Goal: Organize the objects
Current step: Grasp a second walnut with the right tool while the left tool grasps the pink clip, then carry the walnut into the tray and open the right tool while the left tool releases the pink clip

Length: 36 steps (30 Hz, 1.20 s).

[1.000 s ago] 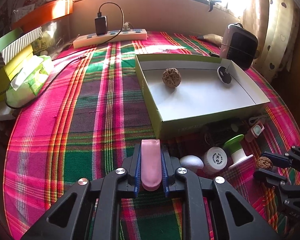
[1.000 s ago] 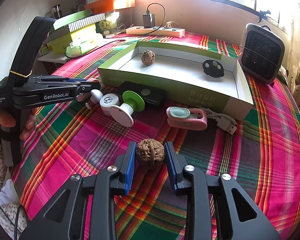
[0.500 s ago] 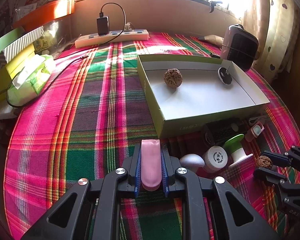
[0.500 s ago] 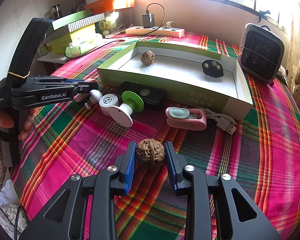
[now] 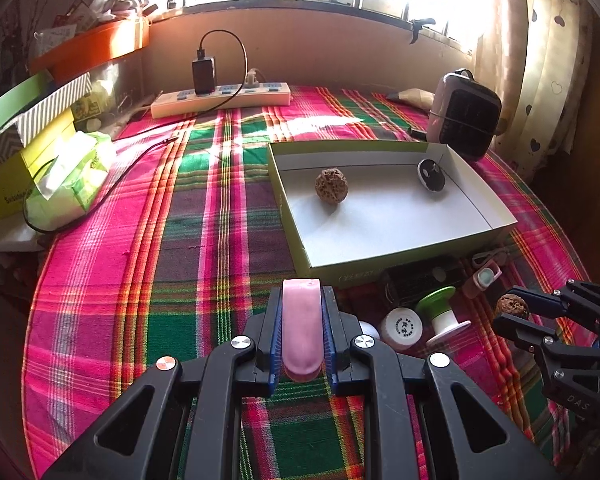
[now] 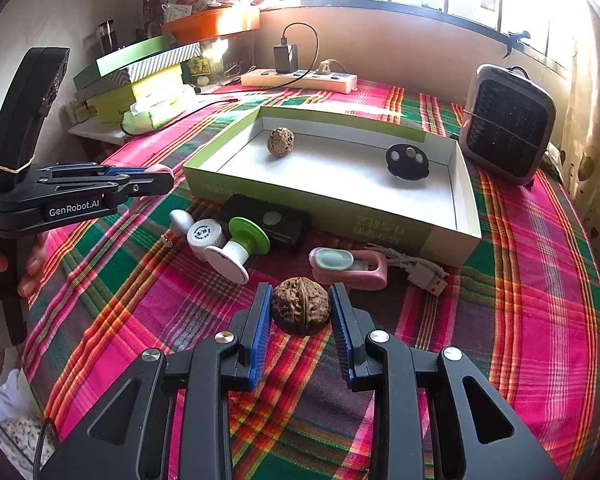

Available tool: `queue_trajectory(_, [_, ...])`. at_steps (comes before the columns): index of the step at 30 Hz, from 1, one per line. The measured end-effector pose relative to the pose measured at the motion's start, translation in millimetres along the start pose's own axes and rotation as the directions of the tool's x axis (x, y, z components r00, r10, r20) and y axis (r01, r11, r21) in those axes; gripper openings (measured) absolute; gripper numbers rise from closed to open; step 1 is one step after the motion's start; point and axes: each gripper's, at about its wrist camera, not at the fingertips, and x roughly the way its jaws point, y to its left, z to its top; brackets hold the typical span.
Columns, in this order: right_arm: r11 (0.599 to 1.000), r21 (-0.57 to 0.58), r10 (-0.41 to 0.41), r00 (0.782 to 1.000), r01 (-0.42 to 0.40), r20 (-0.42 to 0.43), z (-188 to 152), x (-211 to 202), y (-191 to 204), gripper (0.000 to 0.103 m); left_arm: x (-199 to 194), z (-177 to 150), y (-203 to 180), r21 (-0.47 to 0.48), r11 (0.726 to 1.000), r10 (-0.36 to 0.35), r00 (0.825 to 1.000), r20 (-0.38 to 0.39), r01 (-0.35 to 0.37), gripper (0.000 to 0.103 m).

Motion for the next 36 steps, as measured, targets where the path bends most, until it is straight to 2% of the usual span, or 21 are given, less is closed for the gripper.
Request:
queue_trajectory(15, [1.000,0.003,-0.015,0.998,0.015,0.063,45,0,-16,0.030,4,28,-8,-0.005,1.000,-0.030,0.999,0.019,0.031,0.016])
queue_trajectory(24, [0.999,0.008,-0.031,0.998,0.031,0.061,86,29,-30,0.030,28,46,-15,0.004,0.999,-0.042,0.999,-0.004,0.042,0.016])
queue_trajectory(36, [0.999,0.027,-0.038,0.999,0.038,0.007,123,77,-44,0.030,57,60,-25,0.039,0.998,-0.045,0.998,-0.034,0.046,0.016])
